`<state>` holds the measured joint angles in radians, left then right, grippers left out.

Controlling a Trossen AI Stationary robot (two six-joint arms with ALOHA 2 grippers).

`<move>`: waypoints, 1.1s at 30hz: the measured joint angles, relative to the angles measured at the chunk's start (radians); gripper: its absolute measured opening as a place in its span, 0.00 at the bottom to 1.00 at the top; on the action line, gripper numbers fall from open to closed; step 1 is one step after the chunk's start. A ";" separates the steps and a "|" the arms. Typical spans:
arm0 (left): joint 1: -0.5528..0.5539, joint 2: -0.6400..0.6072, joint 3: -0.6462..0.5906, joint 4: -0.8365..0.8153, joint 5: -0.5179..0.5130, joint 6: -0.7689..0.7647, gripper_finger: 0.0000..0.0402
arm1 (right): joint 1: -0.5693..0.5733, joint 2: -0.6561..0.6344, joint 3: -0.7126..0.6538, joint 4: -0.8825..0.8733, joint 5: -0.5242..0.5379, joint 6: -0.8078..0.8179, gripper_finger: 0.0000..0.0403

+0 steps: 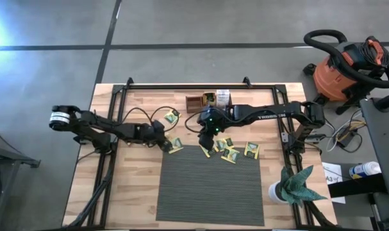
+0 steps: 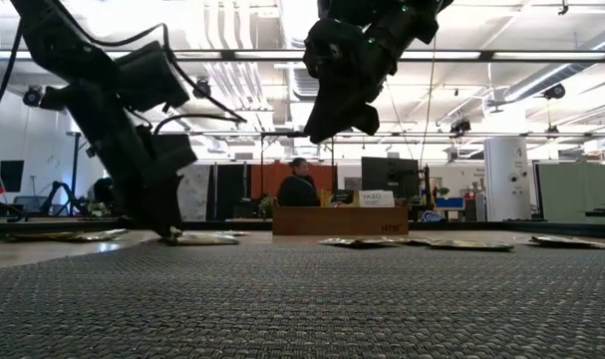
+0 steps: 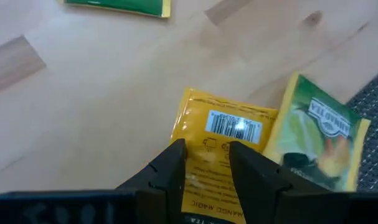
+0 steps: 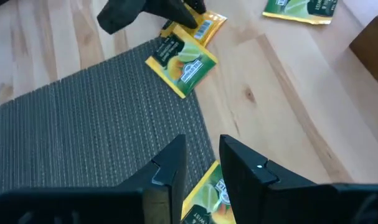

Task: Pick & Place Tea
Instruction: Put the orange tea bag into the middle section of the wooden organizer

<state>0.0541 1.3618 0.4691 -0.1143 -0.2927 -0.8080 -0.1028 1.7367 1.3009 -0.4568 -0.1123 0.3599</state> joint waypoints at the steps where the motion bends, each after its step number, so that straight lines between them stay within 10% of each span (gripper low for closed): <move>1: 0.002 0.007 -0.003 0.001 -0.011 0.005 0.31 | 0.000 0.000 0.000 0.002 0.000 0.000 0.23; 10: 0.068 0.027 -0.011 -0.015 -0.183 -0.078 0.31 | 0.000 0.000 0.000 0.029 0.009 0.055 0.23; 21: 0.126 0.022 -0.004 0.264 0.048 -0.121 0.31 | -0.019 0.058 -0.015 0.130 0.001 0.268 0.23; 33: 0.126 -0.052 0.005 -0.004 0.051 -0.111 0.31 | -0.011 0.275 -0.006 0.273 -0.071 0.382 0.23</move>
<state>0.1799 1.3102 0.4746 -0.1184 -0.2413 -0.9190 -0.1139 2.0120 1.2953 -0.1834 -0.1829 0.7419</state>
